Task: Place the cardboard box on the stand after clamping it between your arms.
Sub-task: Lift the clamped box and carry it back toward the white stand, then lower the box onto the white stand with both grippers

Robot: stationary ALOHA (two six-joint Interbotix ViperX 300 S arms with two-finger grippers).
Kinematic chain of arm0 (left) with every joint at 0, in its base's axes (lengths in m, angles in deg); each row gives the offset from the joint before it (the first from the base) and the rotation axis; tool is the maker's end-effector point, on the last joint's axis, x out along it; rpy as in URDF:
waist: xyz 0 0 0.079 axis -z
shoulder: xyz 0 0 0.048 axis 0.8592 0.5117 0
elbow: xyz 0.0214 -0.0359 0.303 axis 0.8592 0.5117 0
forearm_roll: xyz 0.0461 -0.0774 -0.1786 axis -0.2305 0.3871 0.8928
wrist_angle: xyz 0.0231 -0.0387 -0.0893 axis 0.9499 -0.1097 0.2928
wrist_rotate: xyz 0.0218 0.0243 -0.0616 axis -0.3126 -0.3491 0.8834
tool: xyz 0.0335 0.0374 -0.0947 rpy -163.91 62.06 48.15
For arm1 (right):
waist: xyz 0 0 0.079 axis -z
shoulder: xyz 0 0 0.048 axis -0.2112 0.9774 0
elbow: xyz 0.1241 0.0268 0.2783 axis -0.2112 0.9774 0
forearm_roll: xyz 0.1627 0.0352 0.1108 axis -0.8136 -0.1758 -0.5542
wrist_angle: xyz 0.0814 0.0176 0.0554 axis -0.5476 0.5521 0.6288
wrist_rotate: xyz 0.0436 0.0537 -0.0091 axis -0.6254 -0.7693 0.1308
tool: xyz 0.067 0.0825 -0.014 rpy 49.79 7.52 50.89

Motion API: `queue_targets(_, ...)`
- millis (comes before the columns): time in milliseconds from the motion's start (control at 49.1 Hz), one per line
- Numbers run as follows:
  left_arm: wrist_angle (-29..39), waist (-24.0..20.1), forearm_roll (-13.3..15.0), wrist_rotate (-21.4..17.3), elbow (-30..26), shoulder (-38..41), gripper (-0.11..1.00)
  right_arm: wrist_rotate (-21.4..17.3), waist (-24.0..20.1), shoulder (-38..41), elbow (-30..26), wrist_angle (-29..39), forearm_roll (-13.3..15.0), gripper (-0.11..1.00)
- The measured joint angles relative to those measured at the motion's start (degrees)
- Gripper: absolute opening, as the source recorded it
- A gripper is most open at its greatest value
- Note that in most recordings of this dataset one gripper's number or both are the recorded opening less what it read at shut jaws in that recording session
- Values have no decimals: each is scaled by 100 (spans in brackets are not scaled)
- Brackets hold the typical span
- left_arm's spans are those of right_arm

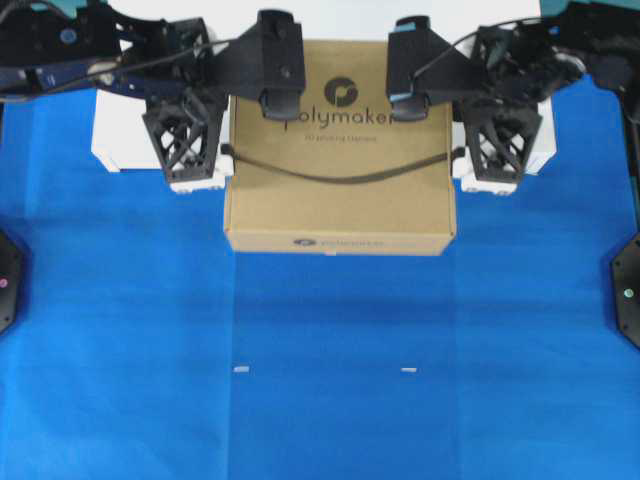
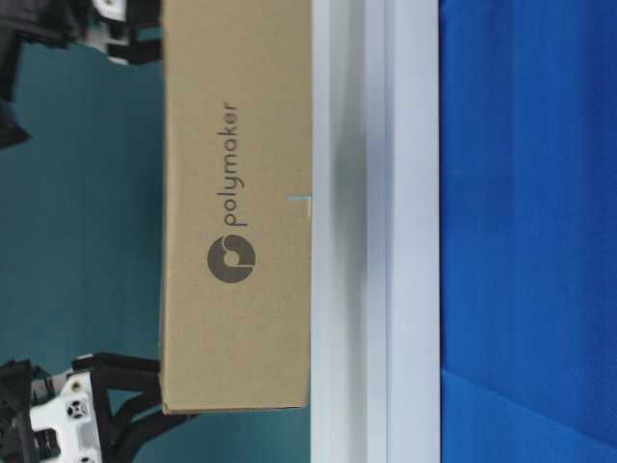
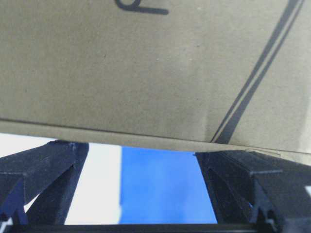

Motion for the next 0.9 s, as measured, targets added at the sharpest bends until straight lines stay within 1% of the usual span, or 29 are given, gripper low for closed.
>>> queue_targets(122, 0, -202, -9, -123, -158, 97, 85, 272, 299, 220, -9, 0, -141, 96)
queue_targets(285, 0, -387, -9, -246, -369, 220, 85, 598, 571, 404, -176, 0, -149, 96)
queue_targets(407, 0, -606, -44, -422, -431, 334, 85, 721, 773, 527, -325, 0, -158, 96)
queue_targets(550, -53, -791, -35, -475, -519, 519, 85, 932, 984, 650, -413, 0, -193, 96)
queue_targets(692, -79, -976, -44, -598, -721, 703, 85, 1090, 1187, 791, -422, -44, -352, 96)
queue_targets(753, -79, -1055, -35, -642, -809, 738, 85, 1099, 1239, 870, -439, -53, -378, 96)
queue_targets(896, -88, -1143, -35, -677, -976, 861, 85, 1310, 1406, 1046, -536, -53, -457, 96)
